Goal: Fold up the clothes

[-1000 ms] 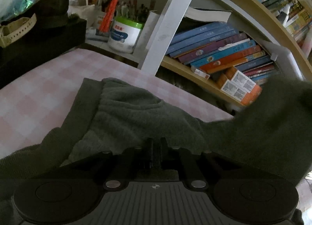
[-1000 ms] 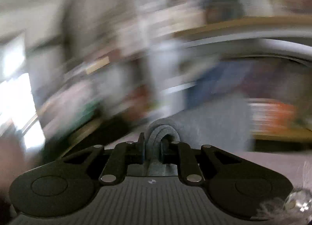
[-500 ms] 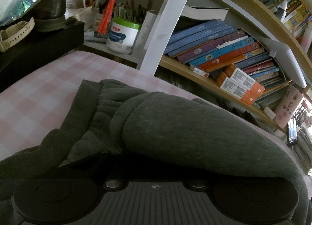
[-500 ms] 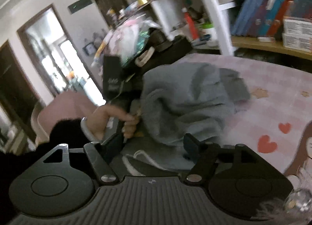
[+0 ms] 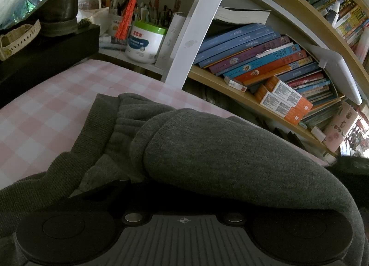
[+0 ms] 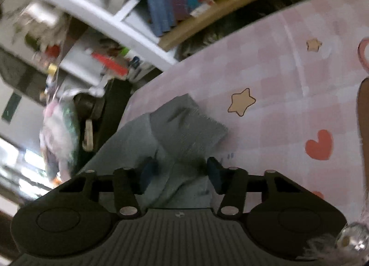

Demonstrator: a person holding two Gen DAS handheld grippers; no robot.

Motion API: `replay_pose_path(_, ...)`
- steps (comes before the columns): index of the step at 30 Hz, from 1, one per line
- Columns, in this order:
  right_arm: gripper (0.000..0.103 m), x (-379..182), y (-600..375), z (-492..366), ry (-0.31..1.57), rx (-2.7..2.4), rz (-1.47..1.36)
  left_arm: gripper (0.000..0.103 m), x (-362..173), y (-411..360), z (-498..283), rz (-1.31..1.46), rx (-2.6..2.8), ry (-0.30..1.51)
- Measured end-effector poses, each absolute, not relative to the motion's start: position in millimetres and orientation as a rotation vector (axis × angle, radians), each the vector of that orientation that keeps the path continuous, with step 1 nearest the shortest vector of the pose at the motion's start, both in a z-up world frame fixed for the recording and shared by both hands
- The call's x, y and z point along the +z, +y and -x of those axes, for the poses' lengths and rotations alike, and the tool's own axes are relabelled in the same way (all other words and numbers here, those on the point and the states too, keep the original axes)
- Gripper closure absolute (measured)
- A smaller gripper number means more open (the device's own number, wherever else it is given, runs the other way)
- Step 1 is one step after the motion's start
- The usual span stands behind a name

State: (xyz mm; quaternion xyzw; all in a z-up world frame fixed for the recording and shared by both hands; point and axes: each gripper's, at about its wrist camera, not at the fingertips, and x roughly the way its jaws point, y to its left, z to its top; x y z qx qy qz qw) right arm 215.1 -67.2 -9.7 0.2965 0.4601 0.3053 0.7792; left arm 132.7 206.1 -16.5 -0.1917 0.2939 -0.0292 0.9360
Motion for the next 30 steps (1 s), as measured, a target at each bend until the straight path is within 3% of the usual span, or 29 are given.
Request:
replay_pose_path(4, 0.079, 0.1, -67.4, -209.2, 0.917, 0.648, -0.520, 0.091, -17.6, 207.4, -132.7, 0.399, -0.065, 0.600)
replay_pose_path(11, 0.081, 47.0, -152.2, -188.0, 0.633, 0.434, -0.452, 0.091, -17.7, 208.4, -132.6, 0.397, -0.067, 0.600)
replay_pose_path(16, 0.080, 38.3, -231.4, -172.2, 0.535, 0.114, -0.422, 0.084, -17.1, 206.6, -132.8, 0.385, -0.078, 0.597)
replay_pose_path(24, 0.066, -2.1, -290.3, -170.7, 0.659, 0.020, -0.458, 0.068, -14.9, 199.3, -131.9, 0.350, -0.110, 0.591)
replay_pose_path(30, 0.061, 14.2, -295.9, -120.2, 0.633, 0.066, -0.368, 0.057, -13.0, 196.3, -130.4, 0.337, -0.127, 0.584)
